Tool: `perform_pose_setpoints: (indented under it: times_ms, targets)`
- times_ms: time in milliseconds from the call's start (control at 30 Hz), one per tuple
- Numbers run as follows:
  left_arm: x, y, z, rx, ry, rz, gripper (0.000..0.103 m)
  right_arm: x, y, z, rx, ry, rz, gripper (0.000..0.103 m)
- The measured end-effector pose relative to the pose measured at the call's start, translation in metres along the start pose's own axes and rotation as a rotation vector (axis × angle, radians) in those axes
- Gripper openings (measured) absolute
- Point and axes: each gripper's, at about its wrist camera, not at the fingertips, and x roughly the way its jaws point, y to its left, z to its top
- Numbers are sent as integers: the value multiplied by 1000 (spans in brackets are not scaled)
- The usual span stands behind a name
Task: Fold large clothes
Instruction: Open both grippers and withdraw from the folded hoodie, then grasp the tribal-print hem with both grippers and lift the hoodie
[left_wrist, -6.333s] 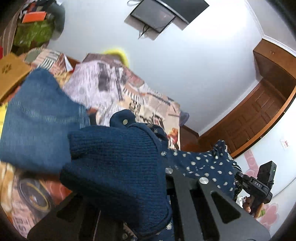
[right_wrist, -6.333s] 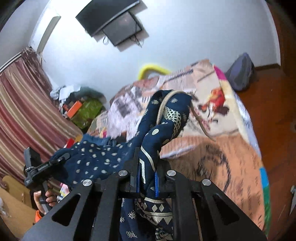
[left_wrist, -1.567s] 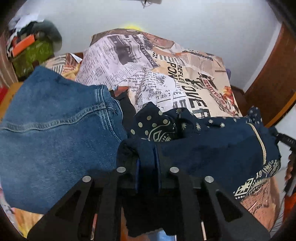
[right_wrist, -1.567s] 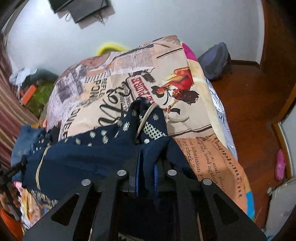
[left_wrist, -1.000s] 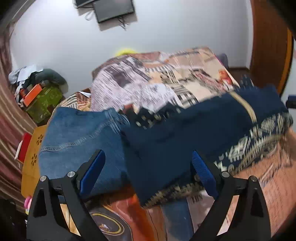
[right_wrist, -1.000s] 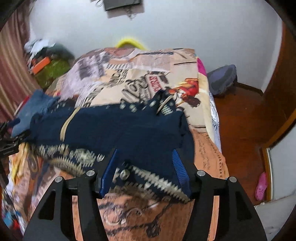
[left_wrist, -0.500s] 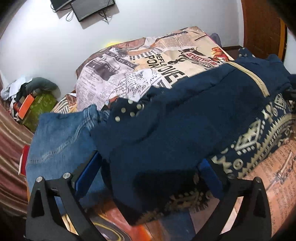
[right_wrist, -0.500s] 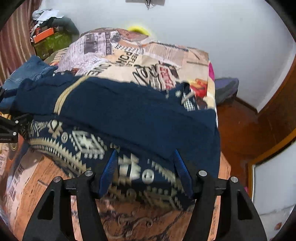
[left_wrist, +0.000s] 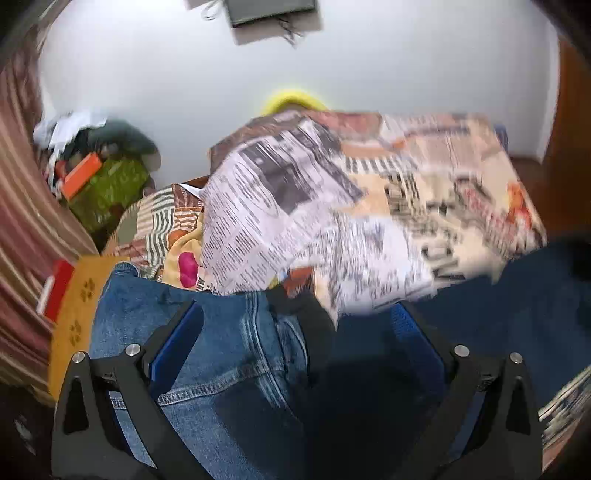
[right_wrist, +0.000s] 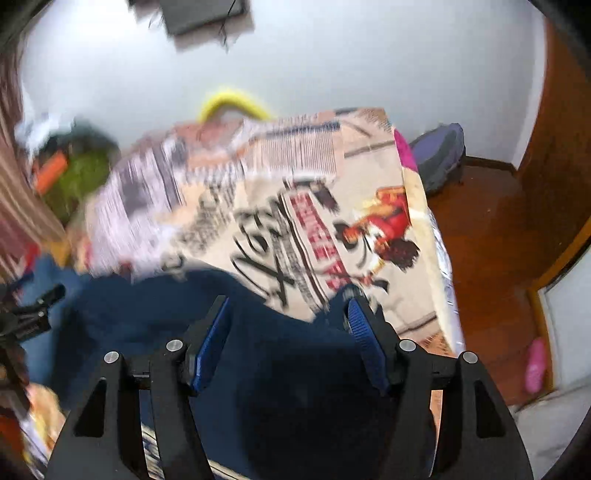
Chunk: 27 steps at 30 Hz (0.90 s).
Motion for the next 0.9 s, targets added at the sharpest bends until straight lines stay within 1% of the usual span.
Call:
perform_pose_setpoints:
  times_ms: [67,133,167,300,400,533,633,667,800,833,900]
  targets:
    - [-9,5,0,-25,-9,-33,103,-9,4,-3,-1,-15,31,61]
    - [-17,5,-6,-27,-15,-63,103,-13,10,-9,-29,-12,40,61]
    - [-22,2,-11,-20,-18,-69,103,-12,12,-10,-46,-6,38,61]
    - [-38,-14,-35,29,-29,-71,103,-16,25,-34,-153,28,11,61]
    - [-57,-24,-54,52,-49,-97,103,-22,29,-51,-195,40,15,61]
    - [-79,-30,-73,61,-76,-123,103,-34,34,-72,-235,43,16,61]
    - [-96,-29,-88,47,-105,-128,103,-43,39,-83,-259,33,19,61]
    - [-101,-27,-94,27,-110,-132,103,-44,40,-87,-263,30,18,61]
    - [-113,-17,-120,-70,-138,-95,103,-39,41,-95,-241,33,14,61]
    - [-113,-14,-125,-93,-135,-98,103,-36,40,-97,-219,41,16,61]
    - [-109,-4,-141,-203,-93,-128,103,-26,36,-102,-169,73,21,61]
